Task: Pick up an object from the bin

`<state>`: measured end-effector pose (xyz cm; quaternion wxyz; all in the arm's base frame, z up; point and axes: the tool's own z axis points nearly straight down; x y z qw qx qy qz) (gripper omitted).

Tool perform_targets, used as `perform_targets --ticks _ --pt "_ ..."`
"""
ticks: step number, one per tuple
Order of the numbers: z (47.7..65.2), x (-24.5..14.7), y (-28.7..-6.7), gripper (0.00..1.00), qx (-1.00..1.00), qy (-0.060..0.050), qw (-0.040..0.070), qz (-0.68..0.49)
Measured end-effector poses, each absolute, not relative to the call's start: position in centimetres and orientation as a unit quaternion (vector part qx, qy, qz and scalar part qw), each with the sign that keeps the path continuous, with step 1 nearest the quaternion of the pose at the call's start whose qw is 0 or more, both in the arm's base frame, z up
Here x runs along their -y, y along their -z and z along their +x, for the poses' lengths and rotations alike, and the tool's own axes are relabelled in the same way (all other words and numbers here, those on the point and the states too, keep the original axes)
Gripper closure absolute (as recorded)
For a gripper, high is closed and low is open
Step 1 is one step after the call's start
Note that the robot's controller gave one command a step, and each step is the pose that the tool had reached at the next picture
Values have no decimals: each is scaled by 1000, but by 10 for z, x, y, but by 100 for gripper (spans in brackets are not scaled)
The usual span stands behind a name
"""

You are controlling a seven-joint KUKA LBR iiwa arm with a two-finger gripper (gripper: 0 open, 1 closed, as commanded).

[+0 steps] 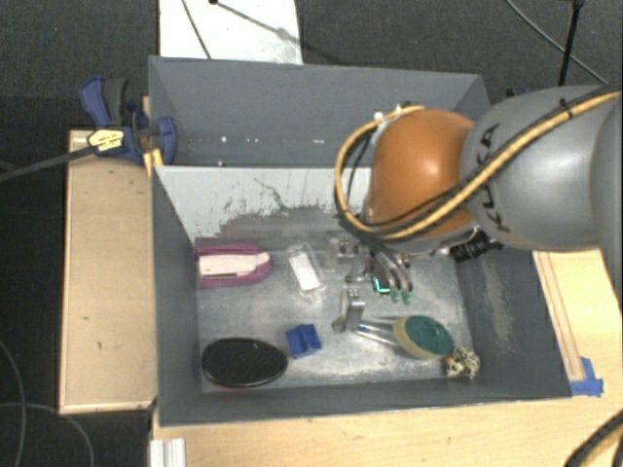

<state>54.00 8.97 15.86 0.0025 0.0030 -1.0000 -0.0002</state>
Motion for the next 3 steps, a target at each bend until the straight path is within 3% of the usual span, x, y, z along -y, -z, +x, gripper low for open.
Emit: perform_targets --ticks 1,2,3 --pt "532 -171 -93 0 1000 2 2 23" --pt "493 -256 -69 0 996 -1 3 86" --pt "495 -252 -70 100 997 -2 2 80"
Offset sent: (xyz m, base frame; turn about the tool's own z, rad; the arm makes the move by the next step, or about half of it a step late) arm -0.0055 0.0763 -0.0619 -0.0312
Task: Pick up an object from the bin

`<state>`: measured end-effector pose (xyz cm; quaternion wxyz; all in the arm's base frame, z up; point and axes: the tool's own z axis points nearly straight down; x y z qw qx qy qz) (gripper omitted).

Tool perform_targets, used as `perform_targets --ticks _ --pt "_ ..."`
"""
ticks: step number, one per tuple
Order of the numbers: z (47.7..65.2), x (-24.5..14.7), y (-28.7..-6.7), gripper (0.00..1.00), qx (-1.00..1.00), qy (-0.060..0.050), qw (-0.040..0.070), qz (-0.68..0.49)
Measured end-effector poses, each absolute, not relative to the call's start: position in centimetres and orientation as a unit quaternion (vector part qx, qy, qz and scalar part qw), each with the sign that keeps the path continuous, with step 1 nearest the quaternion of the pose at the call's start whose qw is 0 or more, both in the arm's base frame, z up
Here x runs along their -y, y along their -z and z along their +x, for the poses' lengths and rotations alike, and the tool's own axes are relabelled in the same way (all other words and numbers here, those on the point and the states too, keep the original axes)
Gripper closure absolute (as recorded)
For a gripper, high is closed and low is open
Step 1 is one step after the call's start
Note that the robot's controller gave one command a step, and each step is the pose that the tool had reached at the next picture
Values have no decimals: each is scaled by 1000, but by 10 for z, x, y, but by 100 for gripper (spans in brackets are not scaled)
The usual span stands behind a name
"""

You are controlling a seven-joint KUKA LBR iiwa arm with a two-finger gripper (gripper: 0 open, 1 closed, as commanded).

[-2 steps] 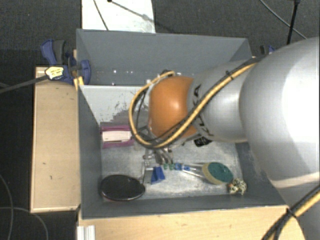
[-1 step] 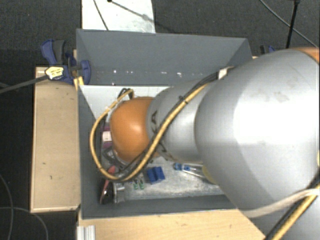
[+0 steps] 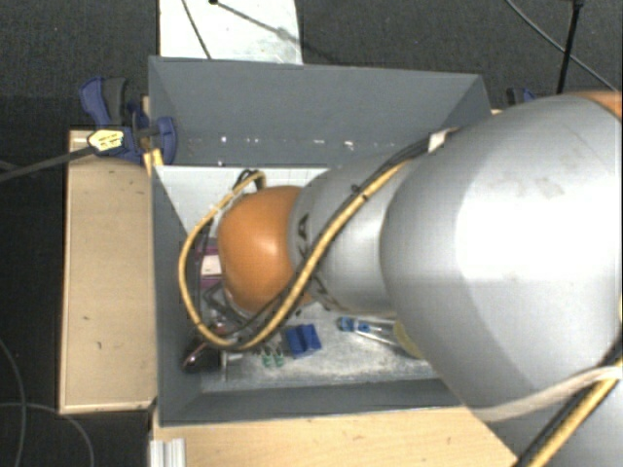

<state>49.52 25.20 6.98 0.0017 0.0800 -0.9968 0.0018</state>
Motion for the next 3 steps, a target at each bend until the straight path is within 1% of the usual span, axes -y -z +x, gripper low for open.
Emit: perform_targets --ticks 1,2,3 --pt "495 -252 -70 100 997 -2 2 79" --pt "501 -251 -180 100 998 2 -4 66" --pt "526 -238 -255 100 998 2 -6 61"
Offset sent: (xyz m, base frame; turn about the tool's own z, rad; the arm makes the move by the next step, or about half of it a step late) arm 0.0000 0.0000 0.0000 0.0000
